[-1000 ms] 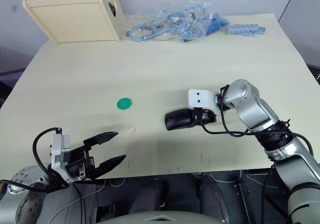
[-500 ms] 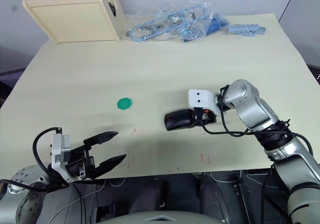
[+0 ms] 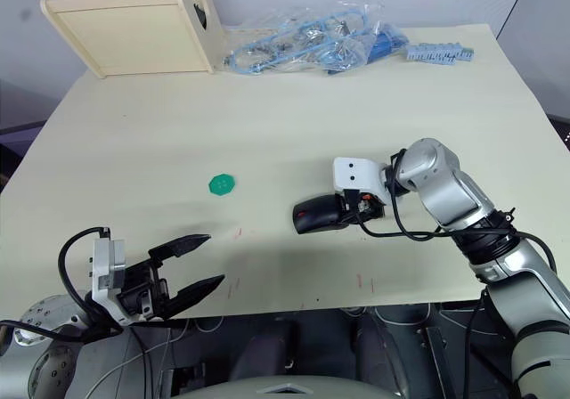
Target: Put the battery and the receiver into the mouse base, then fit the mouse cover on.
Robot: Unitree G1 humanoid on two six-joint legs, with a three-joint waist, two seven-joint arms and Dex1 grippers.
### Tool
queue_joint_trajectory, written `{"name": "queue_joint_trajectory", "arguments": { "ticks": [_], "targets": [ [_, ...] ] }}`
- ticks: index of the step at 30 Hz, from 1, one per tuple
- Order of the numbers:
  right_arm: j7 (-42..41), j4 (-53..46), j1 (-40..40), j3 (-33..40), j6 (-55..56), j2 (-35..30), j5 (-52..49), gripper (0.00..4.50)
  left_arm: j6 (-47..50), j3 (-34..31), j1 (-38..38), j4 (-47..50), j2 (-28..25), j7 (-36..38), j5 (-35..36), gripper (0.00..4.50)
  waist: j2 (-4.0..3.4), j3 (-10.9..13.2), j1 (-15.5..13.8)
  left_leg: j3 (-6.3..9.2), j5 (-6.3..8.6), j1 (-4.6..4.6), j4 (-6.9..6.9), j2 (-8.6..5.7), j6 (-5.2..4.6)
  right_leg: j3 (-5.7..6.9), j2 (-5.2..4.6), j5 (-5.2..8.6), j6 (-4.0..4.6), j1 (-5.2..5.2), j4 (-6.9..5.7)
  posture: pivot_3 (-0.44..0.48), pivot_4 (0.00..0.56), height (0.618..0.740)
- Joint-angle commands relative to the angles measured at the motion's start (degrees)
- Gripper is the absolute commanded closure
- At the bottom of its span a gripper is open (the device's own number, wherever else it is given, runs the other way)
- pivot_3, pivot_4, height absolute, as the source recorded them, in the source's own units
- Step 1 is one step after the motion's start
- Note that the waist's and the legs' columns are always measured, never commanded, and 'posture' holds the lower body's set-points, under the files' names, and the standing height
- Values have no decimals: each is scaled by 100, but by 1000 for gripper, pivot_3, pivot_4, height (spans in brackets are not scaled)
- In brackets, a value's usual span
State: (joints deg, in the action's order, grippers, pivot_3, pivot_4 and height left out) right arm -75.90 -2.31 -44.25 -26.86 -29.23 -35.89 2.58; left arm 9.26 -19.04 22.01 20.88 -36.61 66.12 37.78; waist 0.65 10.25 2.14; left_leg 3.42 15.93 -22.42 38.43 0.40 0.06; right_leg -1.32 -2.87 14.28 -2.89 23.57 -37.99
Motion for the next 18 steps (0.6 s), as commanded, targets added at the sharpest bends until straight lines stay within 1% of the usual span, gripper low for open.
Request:
{"name": "queue_joint_trajectory", "arguments": {
  "ticks": [1,11,18],
  "targets": [
    [-41,-317,-162,11,-92,-82,0,1385,-34,5,42,229,-29,11,45,0,0,0,-1,0,0,0,0,0,0,0,0,0,0,0,0,0,150,740],
    [-108,-581,-268,-156,-259,-235,126,1385,-34,23,45,233,-24,4,36,0,0,0,-1,1,0,0,0,0,0,1,0,0,0,1,0,0,150,740],
    [-95,-567,-278,-253,-265,-246,223,1385,-40,37,50,238,-30,-12,37,0,0,0,-4,1,0,-1,0,-1,0,2,-1,0,0,1,1,0,150,740]
  ]
}}
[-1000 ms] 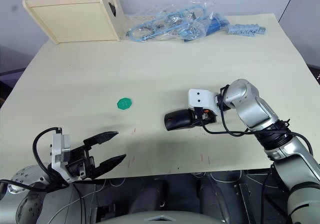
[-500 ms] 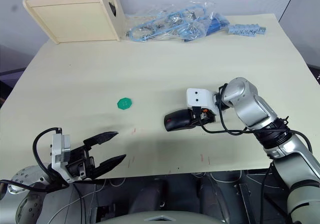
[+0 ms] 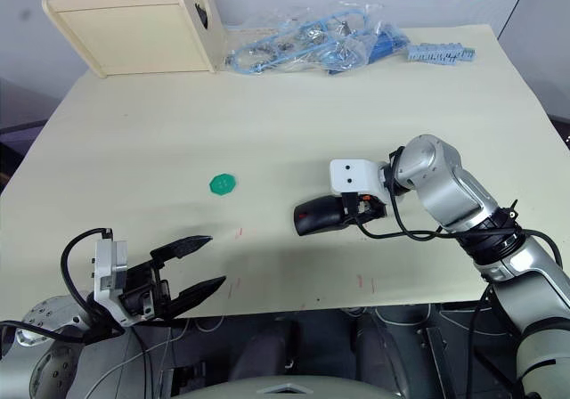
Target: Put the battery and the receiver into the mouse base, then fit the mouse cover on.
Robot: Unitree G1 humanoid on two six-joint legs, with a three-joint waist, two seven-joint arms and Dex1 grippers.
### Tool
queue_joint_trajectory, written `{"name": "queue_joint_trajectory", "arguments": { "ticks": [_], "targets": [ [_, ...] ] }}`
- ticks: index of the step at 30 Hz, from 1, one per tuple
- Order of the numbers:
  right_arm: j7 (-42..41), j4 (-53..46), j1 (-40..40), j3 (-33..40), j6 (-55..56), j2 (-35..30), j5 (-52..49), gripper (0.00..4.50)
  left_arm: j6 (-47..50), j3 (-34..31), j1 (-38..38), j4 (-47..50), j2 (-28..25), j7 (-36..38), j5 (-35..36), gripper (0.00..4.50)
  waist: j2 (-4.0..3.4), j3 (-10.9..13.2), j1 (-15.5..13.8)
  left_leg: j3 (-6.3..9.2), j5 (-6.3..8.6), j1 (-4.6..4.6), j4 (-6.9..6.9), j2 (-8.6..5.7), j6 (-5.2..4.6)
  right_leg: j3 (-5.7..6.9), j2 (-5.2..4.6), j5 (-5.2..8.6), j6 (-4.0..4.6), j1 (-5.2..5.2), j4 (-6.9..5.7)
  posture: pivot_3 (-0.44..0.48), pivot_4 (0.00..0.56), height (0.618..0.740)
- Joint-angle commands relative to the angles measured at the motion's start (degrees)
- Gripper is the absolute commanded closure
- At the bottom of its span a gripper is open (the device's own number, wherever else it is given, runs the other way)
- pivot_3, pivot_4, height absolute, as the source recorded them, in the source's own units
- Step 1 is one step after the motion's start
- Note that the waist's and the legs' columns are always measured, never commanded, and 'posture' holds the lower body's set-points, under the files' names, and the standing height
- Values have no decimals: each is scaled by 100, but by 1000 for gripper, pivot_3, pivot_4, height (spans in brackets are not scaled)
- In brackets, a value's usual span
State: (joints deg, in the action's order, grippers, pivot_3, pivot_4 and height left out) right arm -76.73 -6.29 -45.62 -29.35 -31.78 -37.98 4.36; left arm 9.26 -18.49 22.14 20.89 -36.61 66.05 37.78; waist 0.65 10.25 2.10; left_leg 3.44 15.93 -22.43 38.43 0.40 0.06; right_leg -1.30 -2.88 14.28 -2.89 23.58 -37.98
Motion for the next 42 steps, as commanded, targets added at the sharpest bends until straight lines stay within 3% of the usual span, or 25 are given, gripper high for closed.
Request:
{"name": "queue_joint_trajectory", "arguments": {
  "ticks": [1,42],
  "targets": [
    [-6,-164,-147,-12,-15,-31,52,1385,-40,-17,36,236,-31,-6,37,0,0,0,0,0,0,0,0,0,0,0,0,0,0,0,0,0,150,740],
    [55,-134,-245,-154,-284,88,85,1385,-101,14,0,173,-22,12,4,0,0,0,-2,0,0,-1,0,0,0,0,0,0,0,0,0,0,150,740]
  ]
}}
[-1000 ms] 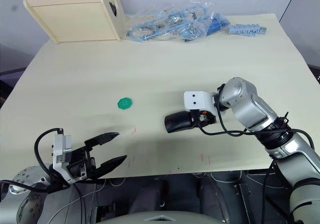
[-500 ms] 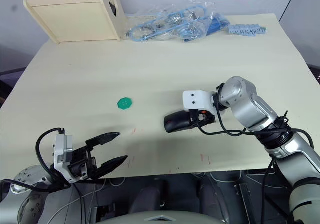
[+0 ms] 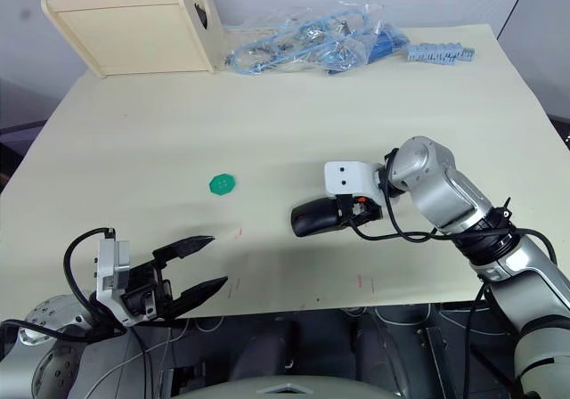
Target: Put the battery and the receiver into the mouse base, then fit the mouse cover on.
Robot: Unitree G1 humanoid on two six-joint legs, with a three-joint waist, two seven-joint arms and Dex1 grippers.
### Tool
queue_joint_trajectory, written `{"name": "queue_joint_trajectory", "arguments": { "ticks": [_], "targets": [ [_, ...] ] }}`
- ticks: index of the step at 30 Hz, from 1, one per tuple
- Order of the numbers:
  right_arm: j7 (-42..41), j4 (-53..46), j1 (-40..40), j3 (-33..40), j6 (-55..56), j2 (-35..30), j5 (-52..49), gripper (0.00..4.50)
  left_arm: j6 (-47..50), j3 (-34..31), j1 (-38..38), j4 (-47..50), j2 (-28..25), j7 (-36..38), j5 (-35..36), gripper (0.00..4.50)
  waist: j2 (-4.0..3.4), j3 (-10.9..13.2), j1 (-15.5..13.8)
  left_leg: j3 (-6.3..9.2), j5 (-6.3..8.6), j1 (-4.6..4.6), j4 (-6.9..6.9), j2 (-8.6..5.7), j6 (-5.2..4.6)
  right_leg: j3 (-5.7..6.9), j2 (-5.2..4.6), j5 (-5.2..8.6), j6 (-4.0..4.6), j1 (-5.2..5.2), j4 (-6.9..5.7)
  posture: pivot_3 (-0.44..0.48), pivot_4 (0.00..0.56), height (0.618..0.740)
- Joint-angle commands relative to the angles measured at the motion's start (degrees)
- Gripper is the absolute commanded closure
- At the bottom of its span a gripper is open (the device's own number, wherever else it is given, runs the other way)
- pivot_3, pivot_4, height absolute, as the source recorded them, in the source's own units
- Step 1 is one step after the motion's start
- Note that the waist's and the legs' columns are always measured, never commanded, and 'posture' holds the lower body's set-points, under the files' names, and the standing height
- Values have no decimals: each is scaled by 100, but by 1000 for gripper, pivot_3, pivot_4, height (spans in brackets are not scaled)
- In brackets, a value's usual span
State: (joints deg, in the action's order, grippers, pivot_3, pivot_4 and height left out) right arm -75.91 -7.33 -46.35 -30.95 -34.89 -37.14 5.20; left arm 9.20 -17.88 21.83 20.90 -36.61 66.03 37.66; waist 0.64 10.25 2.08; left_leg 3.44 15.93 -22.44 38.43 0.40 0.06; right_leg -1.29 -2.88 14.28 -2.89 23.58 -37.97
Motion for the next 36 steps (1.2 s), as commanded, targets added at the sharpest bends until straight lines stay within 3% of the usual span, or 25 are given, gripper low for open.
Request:
{"name": "queue_joint_trajectory", "arguments": {
  "ticks": [1,36],
  "targets": [
    [-33,-23,-174,1,21,4,-1,1385,-93,-49,33,172,-22,15,16,0,0,0,0,0,0,0,0,0,0,0,0,0,0,0,0,0,150,740],
    [-77,-8,-245,-69,127,-102,93,1385,-101,-67,77,164,-18,30,7,0,0,0,2,1,0,-1,0,0,0,2,0,0,0,0,1,0,150,740]
  ]
}}
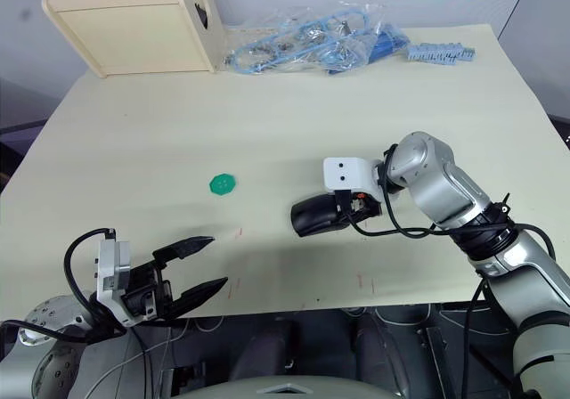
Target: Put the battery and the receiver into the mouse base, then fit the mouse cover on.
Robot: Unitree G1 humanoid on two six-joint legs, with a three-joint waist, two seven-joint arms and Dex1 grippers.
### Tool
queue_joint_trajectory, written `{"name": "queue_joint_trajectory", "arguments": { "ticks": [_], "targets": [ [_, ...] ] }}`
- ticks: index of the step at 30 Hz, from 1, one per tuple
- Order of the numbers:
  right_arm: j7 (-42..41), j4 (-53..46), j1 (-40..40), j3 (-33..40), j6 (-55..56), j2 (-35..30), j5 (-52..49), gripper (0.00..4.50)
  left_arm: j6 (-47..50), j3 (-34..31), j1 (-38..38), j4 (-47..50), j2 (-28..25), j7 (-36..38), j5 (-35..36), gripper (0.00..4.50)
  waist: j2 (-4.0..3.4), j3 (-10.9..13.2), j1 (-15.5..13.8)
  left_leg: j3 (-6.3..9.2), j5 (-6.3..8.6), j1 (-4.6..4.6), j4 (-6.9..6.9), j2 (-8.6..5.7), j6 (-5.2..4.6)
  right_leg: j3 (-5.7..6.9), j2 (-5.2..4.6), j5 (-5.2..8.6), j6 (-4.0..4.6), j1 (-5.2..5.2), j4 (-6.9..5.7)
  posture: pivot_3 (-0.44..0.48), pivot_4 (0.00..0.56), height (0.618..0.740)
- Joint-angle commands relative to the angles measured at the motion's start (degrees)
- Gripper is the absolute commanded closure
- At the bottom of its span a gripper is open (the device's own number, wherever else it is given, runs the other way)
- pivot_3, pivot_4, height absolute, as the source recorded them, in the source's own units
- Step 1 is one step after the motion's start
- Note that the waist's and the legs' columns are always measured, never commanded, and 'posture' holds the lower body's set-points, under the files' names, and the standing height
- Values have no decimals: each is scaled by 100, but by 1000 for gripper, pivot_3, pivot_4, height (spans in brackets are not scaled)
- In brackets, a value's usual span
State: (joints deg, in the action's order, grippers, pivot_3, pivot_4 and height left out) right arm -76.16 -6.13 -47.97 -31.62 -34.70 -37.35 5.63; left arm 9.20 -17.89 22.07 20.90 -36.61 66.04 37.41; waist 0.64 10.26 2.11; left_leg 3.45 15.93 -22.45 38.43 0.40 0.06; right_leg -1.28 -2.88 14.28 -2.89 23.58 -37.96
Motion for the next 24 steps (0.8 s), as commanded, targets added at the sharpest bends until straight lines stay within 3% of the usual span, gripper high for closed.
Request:
{"name": "queue_joint_trajectory", "arguments": {
  "ticks": [1,24],
  "targets": [
    [-52,-128,-74,-8,117,-92,57,1385,-104,-70,61,165,-17,29,31,0,0,0,0,0,0,0,0,0,0,0,0,0,0,0,0,0,150,740],
    [8,-138,-47,-91,-45,-40,100,1385,-143,-64,95,172,7,12,15,0,0,0,-1,1,0,0,0,0,0,0,0,0,0,0,0,0,150,740]
  ]
}}
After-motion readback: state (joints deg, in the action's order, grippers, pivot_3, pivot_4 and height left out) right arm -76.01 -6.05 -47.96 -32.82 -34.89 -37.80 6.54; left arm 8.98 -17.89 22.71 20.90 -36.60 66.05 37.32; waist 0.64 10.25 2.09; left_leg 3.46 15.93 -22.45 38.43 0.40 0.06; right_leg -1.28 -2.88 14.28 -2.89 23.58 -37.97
